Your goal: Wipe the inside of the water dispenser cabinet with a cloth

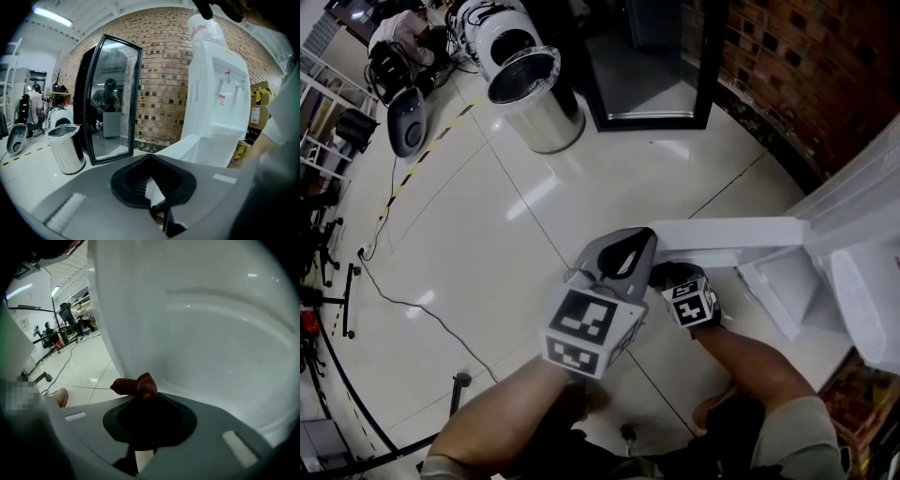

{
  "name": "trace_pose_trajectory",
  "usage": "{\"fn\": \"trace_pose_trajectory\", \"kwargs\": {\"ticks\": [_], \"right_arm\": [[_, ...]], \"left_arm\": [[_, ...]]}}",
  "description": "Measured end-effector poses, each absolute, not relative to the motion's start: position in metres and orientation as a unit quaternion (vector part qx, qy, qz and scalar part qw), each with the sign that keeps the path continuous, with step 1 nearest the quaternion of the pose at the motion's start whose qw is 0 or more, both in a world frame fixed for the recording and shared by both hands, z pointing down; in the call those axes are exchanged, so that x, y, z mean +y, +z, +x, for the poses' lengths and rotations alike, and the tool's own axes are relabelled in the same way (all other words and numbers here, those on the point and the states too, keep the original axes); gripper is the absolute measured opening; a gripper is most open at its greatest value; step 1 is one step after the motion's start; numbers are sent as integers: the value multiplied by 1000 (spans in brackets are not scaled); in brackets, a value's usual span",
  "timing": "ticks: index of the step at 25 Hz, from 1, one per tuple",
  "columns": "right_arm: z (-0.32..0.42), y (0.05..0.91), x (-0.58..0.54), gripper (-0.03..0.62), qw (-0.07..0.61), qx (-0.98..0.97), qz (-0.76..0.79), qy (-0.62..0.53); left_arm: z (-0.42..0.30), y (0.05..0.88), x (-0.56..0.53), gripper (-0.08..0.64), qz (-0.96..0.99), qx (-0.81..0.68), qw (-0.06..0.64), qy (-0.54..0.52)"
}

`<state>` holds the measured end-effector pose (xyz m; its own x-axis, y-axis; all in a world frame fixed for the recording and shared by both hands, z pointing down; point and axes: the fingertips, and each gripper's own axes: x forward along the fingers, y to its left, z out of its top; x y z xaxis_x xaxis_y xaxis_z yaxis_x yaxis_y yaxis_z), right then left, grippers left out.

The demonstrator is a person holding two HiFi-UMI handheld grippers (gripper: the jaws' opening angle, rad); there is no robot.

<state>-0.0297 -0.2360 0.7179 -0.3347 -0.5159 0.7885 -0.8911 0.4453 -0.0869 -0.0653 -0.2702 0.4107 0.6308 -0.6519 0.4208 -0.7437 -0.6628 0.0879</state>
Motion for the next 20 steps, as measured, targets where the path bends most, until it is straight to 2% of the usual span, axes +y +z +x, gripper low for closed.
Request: {"fn": "trace_pose_trajectory", "kwargs": {"ticks": [20], "right_arm": [[130,718,-226,64,412,-660,573,259]], "left_arm": [[-68,417,-269,0,881,-416,120,191]]}}
